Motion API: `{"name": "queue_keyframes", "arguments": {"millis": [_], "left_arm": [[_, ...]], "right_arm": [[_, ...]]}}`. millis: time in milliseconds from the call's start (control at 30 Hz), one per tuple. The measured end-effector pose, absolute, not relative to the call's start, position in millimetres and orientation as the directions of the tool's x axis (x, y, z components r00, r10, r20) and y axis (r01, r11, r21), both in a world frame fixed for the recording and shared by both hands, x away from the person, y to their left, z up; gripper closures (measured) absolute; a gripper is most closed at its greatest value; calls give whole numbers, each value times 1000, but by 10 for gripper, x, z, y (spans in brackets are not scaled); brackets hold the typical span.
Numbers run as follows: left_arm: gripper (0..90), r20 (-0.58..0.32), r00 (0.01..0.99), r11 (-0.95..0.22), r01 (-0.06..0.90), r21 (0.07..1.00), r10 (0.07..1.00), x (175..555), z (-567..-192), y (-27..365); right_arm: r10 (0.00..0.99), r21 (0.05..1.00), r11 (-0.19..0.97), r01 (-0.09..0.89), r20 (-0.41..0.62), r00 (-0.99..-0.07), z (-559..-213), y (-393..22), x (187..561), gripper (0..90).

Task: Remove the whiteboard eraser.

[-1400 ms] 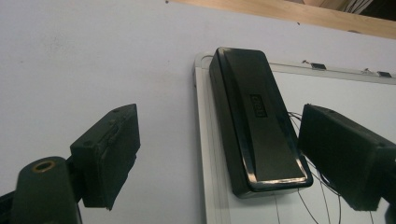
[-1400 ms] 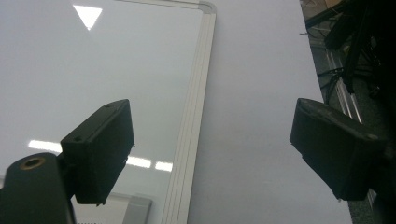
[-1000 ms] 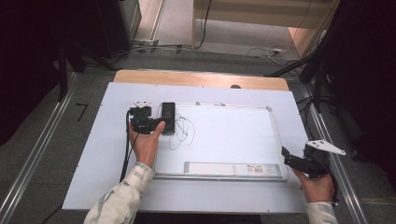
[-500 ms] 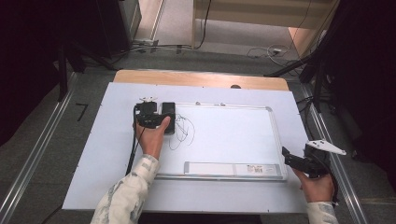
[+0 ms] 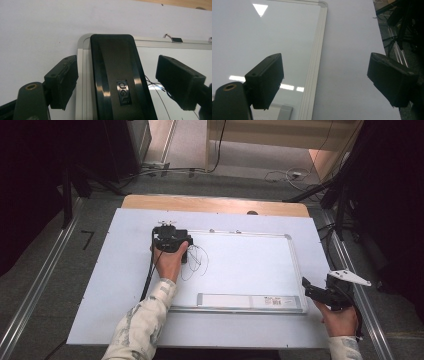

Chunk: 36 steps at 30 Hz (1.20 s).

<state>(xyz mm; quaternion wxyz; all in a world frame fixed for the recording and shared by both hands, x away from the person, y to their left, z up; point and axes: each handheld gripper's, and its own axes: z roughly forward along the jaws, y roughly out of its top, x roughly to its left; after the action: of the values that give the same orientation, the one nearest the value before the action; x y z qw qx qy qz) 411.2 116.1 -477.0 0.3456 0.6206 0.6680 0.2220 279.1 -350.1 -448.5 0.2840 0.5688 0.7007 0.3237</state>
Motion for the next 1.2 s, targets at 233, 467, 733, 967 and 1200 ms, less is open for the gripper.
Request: {"name": "queue_keyframes", "arguments": {"millis": [233, 467, 733, 967, 1200], "left_arm": [[241, -178, 2, 128, 685, 717, 984, 4195, -4797, 1127], [273, -176, -5, 128, 706, 697, 984, 4234, -4867, 1111], [291, -127, -12, 99, 706, 702, 992, 4241, -4877, 1054], [356, -100, -36, 96, 698, 710, 994, 4229, -4880, 1038], [386, -72, -55, 91, 690, 718, 996, 4225, -4894, 1000]], "right_arm": [[981, 777, 139, 614, -25, -190, -4484, -3505, 2791, 124], [981, 778, 140, 613, -25, -192, -4484, -3506, 2791, 124], [982, 778, 137, 614, -23, -190, -4482, -3506, 2790, 125], [982, 778, 137, 614, -25, -188, -4483, -3511, 2791, 125], [981, 779, 140, 611, -26, -192, -4483, -3506, 2792, 125]]}}
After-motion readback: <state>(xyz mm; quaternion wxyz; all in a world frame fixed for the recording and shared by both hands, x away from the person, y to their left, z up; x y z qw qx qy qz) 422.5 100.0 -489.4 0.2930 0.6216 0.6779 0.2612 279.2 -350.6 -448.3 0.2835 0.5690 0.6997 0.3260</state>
